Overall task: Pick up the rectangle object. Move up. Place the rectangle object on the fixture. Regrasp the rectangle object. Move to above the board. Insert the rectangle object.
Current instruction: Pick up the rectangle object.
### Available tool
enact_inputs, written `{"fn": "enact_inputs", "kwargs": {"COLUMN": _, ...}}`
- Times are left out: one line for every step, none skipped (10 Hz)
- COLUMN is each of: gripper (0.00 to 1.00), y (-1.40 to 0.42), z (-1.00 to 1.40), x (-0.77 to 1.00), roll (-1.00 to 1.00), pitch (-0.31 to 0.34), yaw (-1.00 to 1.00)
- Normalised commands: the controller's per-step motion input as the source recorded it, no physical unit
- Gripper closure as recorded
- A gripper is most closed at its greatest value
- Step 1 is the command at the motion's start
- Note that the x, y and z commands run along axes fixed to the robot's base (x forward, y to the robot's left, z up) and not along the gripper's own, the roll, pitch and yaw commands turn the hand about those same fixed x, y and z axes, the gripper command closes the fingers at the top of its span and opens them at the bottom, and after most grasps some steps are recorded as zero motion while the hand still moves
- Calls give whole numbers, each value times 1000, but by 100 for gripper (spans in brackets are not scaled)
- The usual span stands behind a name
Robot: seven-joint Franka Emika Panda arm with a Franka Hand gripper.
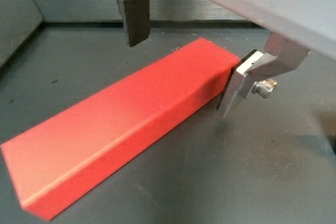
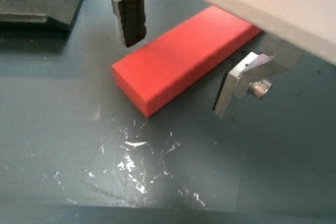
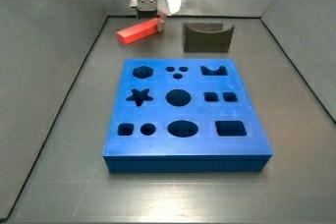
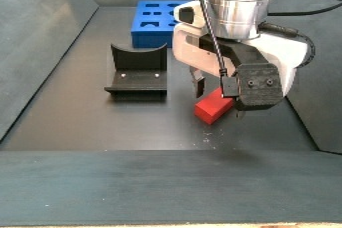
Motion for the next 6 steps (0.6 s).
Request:
{"fn": "enact_inputs", "kwargs": {"gripper": 0, "y": 0, "z": -51, "x": 0, "roll": 0, "pitch": 0, "yaw": 0}}
{"fn": "enact_inputs", "kwargs": {"gripper": 0, "y": 51, "z": -397, "x": 0, "roll": -323, "pitch": -277, "yaw": 0}}
{"fn": "enact_inputs", "kwargs": {"gripper": 0, "y": 60, "z": -563, "x": 0, "roll": -397, "pitch": -389, "yaw": 0}}
{"fn": "enact_inputs", "kwargs": {"gripper": 0, "y": 43, "z": -589, "x": 0, "roll": -394, "pitch": -403, "yaw": 0}}
{"fn": "enact_inputs", "kwargs": {"gripper": 0, "y": 9, "z": -303, "x": 0, "roll": -211, "pitch": -191, "yaw": 0}}
{"fn": "enact_inputs", "kwargs": {"gripper": 100, "y": 0, "z": 0, "x": 0, "roll": 0, "pitch": 0, "yaw": 0}}
